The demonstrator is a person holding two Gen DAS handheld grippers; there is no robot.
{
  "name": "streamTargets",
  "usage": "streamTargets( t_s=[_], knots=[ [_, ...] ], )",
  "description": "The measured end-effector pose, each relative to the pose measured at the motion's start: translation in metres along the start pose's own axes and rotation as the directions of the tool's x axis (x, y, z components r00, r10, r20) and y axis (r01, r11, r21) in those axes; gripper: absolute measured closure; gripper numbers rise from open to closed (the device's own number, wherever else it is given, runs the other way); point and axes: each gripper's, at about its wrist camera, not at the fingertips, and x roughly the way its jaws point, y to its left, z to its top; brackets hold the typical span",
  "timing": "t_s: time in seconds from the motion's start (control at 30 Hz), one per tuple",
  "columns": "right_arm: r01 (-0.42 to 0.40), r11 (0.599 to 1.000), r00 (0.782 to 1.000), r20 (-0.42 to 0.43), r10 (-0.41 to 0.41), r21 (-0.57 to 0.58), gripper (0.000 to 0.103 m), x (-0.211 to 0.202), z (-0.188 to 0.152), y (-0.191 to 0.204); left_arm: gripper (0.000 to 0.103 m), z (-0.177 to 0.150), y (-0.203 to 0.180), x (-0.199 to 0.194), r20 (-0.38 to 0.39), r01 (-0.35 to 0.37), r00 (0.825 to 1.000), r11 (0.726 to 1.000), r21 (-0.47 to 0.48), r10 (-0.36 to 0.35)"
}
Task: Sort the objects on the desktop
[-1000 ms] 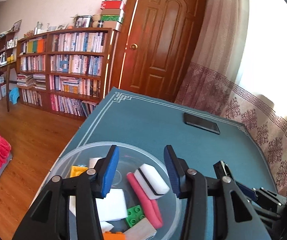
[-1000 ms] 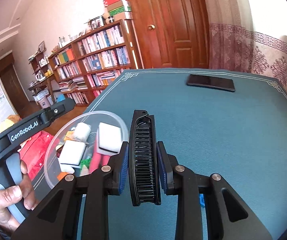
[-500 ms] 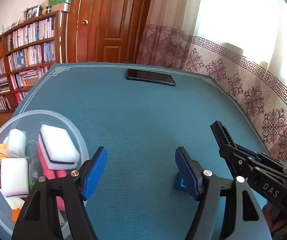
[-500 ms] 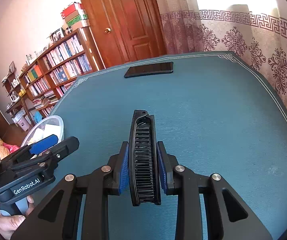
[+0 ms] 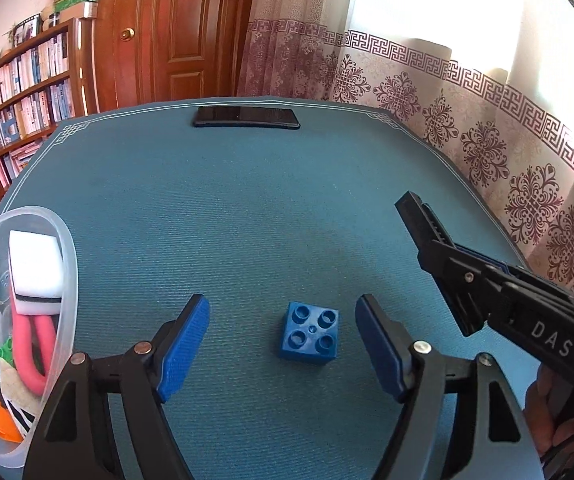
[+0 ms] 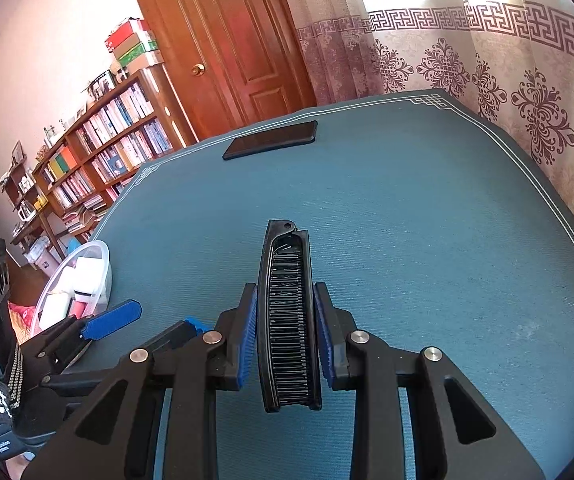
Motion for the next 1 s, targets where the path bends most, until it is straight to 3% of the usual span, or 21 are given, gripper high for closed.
streamTargets(
  t_s=[0.2,0.27,0.5,1.0],
  knots=[
    [-0.002,1.0,1.0,-0.002,0.002,0.009,0.074,0.0,-0.001,-0.003,0.024,-0.006,-0.007,0.016,-0.035,-0.015,0.999,0.999,0.034,0.016],
    [-0.003,1.0,1.0,-0.003,0.003,0.01,0.074,0.0,-0.002,-0.004,0.029,-0.008,-0.008,0.022,-0.051,-0.011,0.999,0.999,0.037,0.013],
    [0.005,1.0,1.0,-0.006,-0.005,0.013,0.074,0.002,-0.003,-0.005,0.068,-0.011,-0.01,0.025,-0.051,-0.027,0.998,0.998,0.063,0.03],
    [-0.03,0.998,1.0,-0.011,0.03,-0.052,0.074,0.004,-0.003,0.032,0.068,0.005,0.025,-0.016,0.053,-0.079,0.995,0.997,-0.003,0.079]
  ],
)
